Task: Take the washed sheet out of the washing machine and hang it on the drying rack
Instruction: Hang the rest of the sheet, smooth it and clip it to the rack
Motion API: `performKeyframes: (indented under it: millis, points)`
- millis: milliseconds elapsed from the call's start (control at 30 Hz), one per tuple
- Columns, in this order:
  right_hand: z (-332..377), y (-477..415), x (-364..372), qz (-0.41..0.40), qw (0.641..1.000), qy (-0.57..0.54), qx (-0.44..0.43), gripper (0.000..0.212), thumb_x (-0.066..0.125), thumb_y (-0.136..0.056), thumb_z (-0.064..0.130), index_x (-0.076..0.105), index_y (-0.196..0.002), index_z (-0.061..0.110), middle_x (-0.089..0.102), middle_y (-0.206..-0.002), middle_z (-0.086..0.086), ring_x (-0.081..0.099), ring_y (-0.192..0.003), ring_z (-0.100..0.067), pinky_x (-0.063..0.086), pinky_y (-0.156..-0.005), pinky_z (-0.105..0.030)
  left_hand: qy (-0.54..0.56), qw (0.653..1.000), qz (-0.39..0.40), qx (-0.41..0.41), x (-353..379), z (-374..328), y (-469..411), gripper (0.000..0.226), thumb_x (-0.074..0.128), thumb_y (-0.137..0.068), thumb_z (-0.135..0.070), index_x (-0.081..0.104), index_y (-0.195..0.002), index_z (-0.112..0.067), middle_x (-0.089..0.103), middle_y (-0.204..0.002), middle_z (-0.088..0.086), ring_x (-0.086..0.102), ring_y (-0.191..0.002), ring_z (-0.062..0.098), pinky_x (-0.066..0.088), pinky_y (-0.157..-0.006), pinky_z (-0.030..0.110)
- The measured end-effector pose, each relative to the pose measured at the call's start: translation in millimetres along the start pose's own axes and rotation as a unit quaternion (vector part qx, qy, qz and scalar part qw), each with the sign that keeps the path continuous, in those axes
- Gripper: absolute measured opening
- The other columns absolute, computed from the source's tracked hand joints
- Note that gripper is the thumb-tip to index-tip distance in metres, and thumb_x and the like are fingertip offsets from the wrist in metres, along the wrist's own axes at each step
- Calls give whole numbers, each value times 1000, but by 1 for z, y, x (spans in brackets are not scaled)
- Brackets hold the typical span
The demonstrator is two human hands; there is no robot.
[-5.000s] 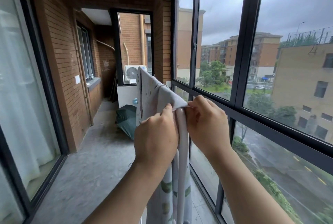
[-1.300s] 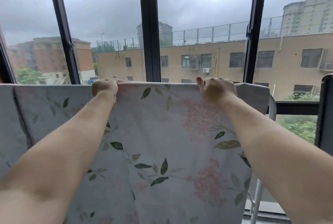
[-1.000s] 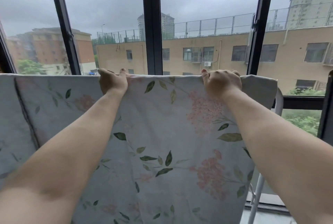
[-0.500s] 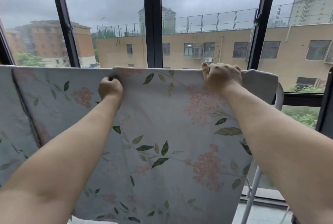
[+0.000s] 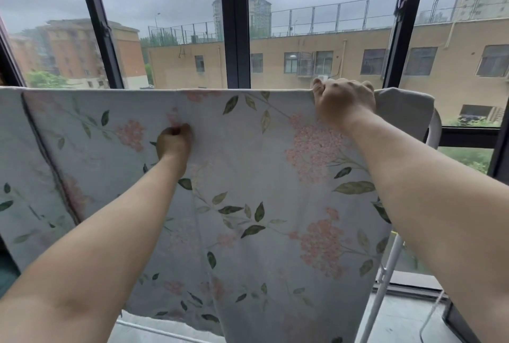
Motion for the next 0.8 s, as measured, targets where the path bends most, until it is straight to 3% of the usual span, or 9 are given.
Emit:
performKeyframes:
  millis: [133, 300, 433, 567, 667, 800]
  points:
    - [3, 2, 0, 6, 1000, 6, -1, 67, 8, -102, 49, 62, -118, 13, 66, -115, -15, 60, -102, -32, 35, -91, -45, -32, 999, 29, -26, 5, 11, 15, 40, 47, -100, -33, 67, -117, -2, 66, -120, 16, 61, -109, 33, 39, -82, 27]
    - [-1, 3, -1, 28, 1000, 2, -2, 66, 7, -103, 50, 57, -128, 14, 64, -124, -13, 59, -110, -32, 35, -94, -45, 31, 999, 1, -13, -7, -15, 11, 32, 47, -99, -29, 68, -109, -8, 64, -108, 9, 58, -99, 25, 40, -81, 28]
    - [-8, 3, -1, 61, 997, -43, 9, 61, 10, -103, 52, 47, -131, 13, 64, -123, -15, 58, -112, -34, 34, -98, -48, 49, 998, -9, 42, -22, -60, 0, 31, 46, -97, -30, 69, -107, -12, 68, -111, 9, 62, -106, 29, 47, -85, 33]
    - [-4, 2, -3, 91, 994, -59, 9, 55, 12, -104, 49, 48, -127, 14, 63, -123, -17, 57, -113, -34, 32, -100, -50, 89, 996, 11, 6, -23, -83, -9, 43, 47, -88, -31, 67, -118, -7, 66, -123, 11, 59, -111, 28, 48, -98, 34]
    - [2, 7, -6, 84, 995, -49, 8, 56, 12, -105, 46, 49, -127, 11, 61, -127, -18, 56, -117, -34, 31, -101, -50, 106, 992, 44, -49, -15, -85, -6, 56, 54, -80, -43, 63, -126, -11, 66, -122, 5, 61, -107, 22, 50, -98, 35]
    - [4, 11, -10, 70, 996, -63, -1, 54, 17, -105, 46, 51, -127, 10, 58, -129, -17, 54, -117, -33, 32, -102, -49, 95, 993, 25, -58, -4, -70, -49, 69, 60, -71, -50, 60, -128, -12, 65, -124, 3, 63, -106, 24, 52, -97, 39]
Point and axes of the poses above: each hand's wrist, its own y-axis away from the middle knuckle, its own x-axis out of the palm, z = x × y, the point moved 8 cm from there along -y, towards the middle knuckle
